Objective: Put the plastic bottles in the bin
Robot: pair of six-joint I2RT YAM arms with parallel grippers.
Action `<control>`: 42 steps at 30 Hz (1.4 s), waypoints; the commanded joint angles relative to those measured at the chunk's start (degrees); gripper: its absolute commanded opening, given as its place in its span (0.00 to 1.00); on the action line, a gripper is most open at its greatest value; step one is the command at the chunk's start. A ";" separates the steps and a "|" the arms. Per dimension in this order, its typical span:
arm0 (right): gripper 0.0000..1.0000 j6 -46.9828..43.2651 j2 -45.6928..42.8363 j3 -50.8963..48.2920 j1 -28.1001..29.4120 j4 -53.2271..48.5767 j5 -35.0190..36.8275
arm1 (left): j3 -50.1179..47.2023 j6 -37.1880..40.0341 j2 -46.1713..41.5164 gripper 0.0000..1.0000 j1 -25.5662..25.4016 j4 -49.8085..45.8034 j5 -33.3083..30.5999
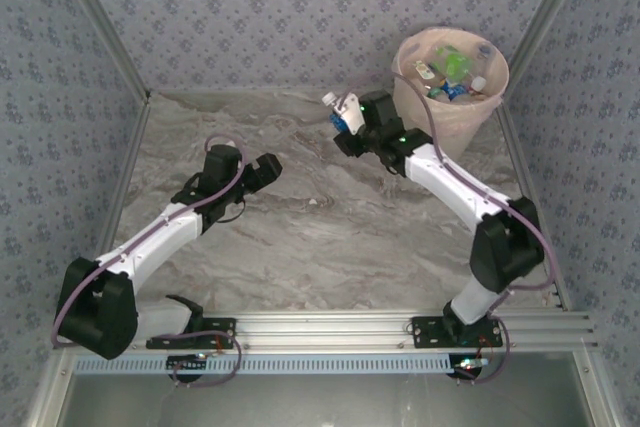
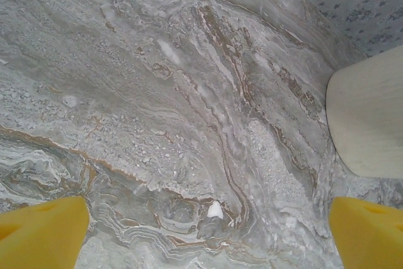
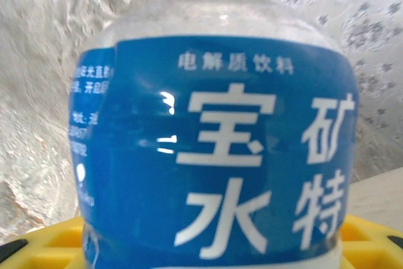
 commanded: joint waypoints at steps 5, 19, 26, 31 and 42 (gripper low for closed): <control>0.40 6.63 -11.05 -3.10 -0.05 2.33 -1.32 | -0.50 -1.03 -0.93 0.98 0.47 0.69 1.66; 0.39 9.06 -14.68 8.58 -13.64 -2.80 -3.51 | -0.20 -1.84 -0.05 0.98 0.48 1.20 2.33; 0.44 11.64 -4.19 23.26 -22.03 -15.25 -6.95 | -0.43 -1.93 -0.47 0.98 0.48 0.89 2.03; 0.49 5.23 4.82 35.42 -24.93 -26.79 -8.82 | -0.53 -1.10 -1.36 0.98 0.47 -0.26 1.30; 0.85 4.40 14.74 50.35 -24.27 -39.41 -5.16 | 2.24 3.56 -2.92 0.98 1.89 -5.19 -1.82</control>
